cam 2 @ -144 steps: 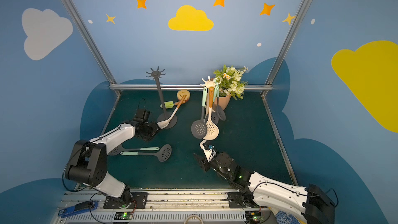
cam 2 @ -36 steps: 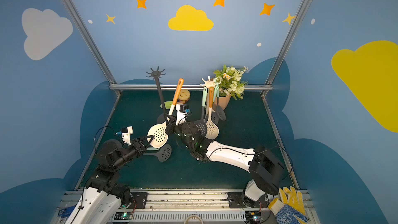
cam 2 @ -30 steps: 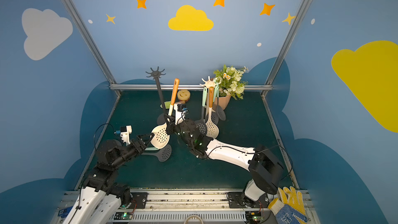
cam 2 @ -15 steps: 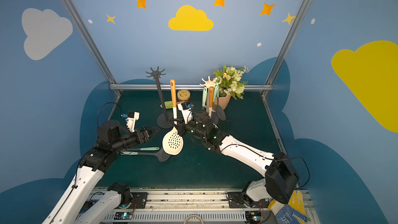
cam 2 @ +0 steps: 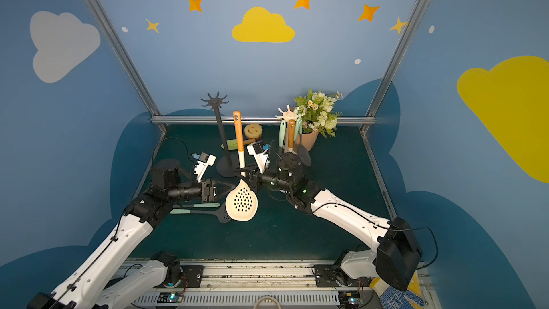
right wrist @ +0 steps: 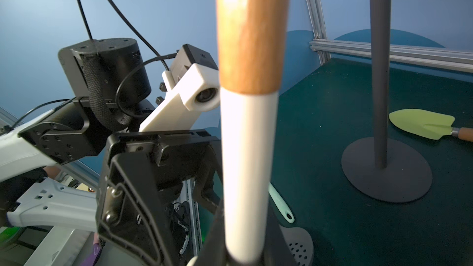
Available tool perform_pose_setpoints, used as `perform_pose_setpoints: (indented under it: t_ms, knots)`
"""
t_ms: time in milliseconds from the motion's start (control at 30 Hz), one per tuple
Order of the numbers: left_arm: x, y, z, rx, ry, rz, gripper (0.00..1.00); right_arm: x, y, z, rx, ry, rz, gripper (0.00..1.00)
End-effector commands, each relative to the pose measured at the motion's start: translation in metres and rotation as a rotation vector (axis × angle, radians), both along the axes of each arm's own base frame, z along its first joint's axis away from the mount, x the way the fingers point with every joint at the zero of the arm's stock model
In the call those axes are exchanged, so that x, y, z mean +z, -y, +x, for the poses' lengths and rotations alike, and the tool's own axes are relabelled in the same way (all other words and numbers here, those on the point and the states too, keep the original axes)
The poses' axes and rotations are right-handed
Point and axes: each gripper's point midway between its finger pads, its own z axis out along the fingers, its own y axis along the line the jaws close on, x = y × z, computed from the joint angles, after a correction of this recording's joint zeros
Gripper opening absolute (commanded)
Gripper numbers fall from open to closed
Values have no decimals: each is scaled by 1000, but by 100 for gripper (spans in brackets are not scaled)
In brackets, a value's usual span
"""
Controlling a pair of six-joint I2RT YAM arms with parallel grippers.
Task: Hang the skimmer on the kitchen utensil rack
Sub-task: Pick up the skimmer from the center of the board, then hang the skimmer on the rack.
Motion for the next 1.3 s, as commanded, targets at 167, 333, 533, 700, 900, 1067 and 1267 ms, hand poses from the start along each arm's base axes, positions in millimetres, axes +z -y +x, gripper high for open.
perform_pose_setpoints:
  t_ms: [167,333,533,700,900,1067,1267]
  knots:
    - [8,24,-7,-89,151,51,53,26,5,-6,23,19,79,0]
    - [-2,25,-4,-56,181,89,27,24,4,-6,33,4,85,0]
    - [-1,14,6,56,201,103,3,17,2,-8,43,3,66,6]
    - [-16,-2,19,194,156,159,3,10,5,-12,42,43,21,32]
    - [-38,-17,31,335,110,203,3,3,15,-22,6,96,-16,48]
    - [-38,-25,43,416,134,260,3,-2,25,-34,9,112,-37,50]
    - [-27,-21,52,436,200,283,3,-8,32,-47,27,129,-55,50]
